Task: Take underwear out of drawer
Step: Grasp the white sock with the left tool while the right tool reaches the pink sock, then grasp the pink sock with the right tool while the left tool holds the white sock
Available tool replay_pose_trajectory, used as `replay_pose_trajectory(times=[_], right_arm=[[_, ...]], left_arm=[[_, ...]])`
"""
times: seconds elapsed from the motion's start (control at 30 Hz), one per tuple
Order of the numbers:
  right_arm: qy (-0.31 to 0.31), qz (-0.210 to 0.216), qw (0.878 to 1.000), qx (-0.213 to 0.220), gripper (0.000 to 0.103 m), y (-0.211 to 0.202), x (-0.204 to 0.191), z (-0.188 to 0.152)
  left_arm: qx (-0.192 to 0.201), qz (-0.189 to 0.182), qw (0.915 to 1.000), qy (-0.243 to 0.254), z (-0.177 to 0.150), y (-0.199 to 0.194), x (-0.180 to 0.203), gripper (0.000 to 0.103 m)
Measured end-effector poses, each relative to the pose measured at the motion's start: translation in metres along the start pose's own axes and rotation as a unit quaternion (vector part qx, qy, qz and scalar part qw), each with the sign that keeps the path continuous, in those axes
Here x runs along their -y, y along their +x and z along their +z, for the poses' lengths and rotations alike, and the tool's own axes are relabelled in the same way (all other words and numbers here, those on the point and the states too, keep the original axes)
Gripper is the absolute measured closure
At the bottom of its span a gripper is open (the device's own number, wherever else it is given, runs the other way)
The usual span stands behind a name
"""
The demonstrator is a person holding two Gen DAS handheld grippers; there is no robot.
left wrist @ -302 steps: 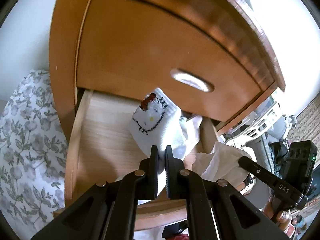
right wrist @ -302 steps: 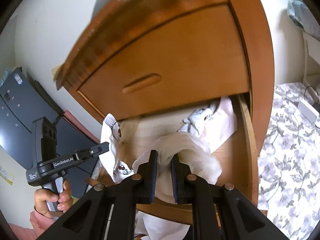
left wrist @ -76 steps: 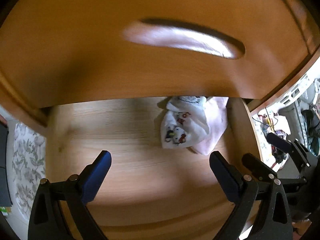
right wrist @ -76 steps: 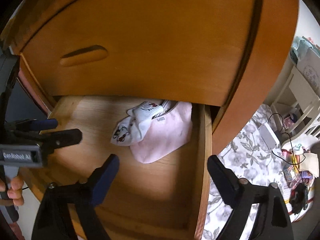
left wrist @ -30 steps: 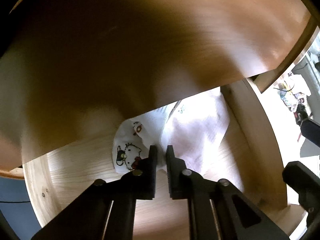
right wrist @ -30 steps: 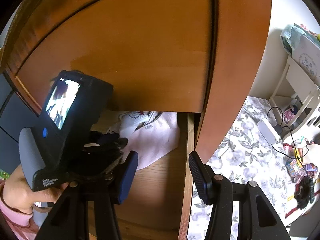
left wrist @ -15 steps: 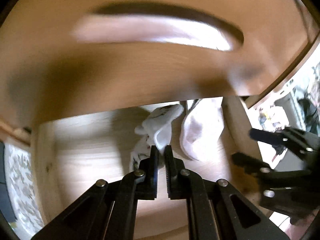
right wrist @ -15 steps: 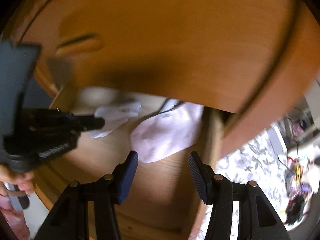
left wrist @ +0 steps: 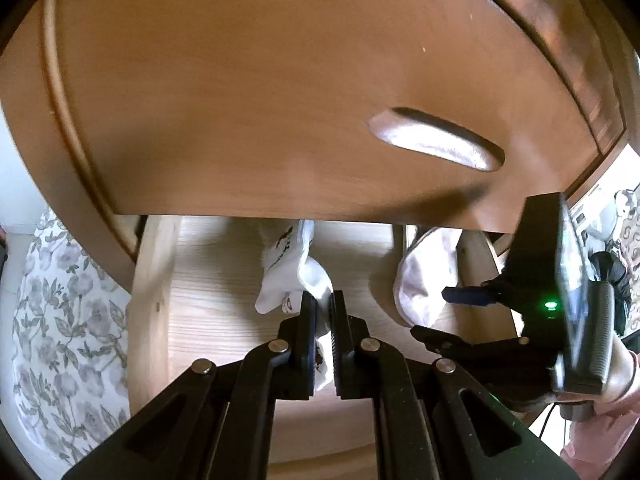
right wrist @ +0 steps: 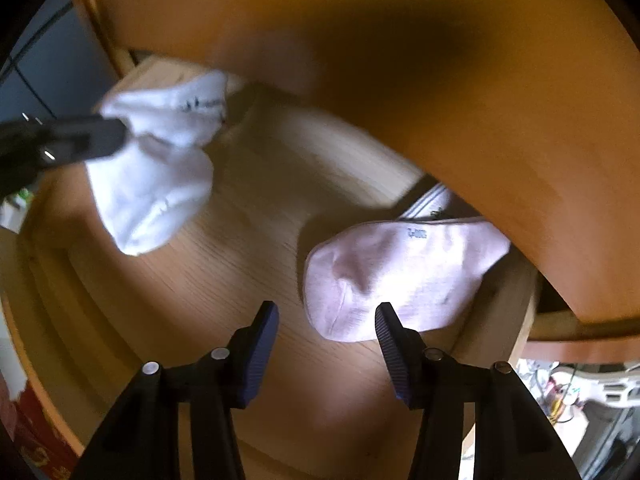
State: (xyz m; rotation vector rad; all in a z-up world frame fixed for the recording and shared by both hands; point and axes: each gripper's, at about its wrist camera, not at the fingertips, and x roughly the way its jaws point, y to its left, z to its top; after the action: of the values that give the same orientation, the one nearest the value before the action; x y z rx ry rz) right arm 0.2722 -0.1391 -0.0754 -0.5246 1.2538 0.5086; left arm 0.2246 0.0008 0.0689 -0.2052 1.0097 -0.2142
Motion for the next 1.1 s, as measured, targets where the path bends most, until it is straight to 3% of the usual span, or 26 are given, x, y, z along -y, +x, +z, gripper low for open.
replay_pose_trajectory(times=[0.6,0.77,1.1], right_arm=[[0.003,0.015,0.999,-0.039,0.075,0.031,0.003,0.019],[0.015,0.026,0.999,-0.030,0.093,0.026,0.009,0.016],[0.053,0.049,0.997,0.017,0.095,-0.013,0.029,-0.021]], left_arm=[[0.011,-0.010,0.9998,-0.016,-0.004,-0.003,-0.013,0.097],[0.009,-0.012,0.9997,-0.018,-0.005,-0.003,-0.014,0.097],[0.004,-0.011,0.9992,-0.039,-0.012,-0.003,-0.022,0.097]])
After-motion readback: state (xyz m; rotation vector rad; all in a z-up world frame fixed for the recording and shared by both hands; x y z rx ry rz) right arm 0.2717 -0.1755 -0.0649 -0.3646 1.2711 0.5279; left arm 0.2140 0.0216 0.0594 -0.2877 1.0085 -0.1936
